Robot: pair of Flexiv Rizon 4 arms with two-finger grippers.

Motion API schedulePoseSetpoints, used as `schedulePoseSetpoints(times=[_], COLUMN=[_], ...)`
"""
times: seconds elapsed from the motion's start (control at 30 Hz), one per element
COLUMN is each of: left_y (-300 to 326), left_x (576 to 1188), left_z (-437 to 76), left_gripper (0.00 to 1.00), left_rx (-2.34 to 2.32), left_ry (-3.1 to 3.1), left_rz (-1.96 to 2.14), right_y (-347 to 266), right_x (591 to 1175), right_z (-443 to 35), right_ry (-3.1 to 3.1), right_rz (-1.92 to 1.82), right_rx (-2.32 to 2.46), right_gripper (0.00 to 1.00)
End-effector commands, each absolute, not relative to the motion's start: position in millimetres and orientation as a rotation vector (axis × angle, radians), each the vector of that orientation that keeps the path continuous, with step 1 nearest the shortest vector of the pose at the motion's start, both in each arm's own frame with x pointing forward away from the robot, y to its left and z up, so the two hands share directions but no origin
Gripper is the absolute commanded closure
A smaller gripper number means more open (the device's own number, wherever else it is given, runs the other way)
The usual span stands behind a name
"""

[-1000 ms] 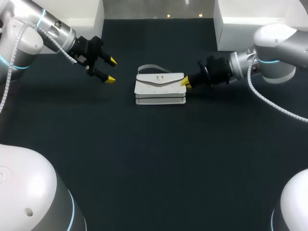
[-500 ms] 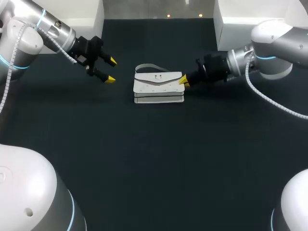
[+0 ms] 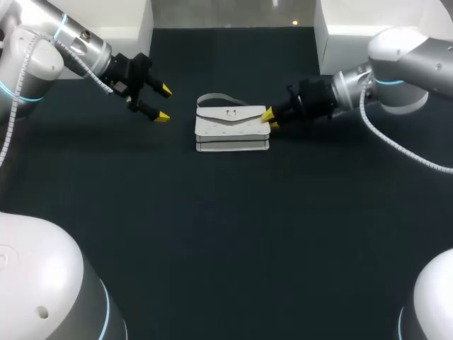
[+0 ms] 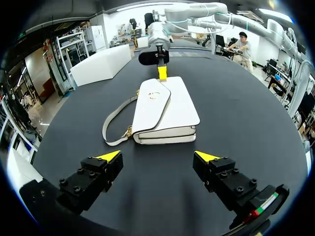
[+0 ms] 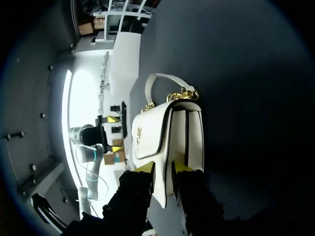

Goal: Pick up the bag, open it, inspect its contents, close it, and place it on the opposite side

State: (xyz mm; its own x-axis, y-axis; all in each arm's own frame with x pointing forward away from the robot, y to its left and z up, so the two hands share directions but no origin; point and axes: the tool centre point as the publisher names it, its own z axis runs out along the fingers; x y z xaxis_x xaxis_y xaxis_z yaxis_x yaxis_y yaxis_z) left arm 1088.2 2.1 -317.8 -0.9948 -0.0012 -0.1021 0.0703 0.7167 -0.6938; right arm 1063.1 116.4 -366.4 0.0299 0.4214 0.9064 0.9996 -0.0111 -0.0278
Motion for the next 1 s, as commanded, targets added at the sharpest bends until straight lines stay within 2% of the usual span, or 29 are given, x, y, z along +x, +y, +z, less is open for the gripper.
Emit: schedulePoseSetpoints(times=[0.03, 0.5, 1.0], left_y=[2, 2, 2], left_x=[1088, 1088, 1088], left_z=[-319, -319, -319], left_gripper=[0.0, 0.0, 0.0], left_rx=[0.058, 0.058, 0.058], left_ry=[2.819, 2.819, 2.819], left_rz=[-1.15, -1.15, -1.15], right_y=[104, 81, 92], right_x=[1057, 1026, 1014], right_z=[-355, -297, -291], right_ry=[-1.524, -2.042, -2.666], right_rz=[-0.959, -0.93, -0.762], right_rx=[-1.591, -1.687, -1.574], right_gripper=[0.0, 0.0, 0.0])
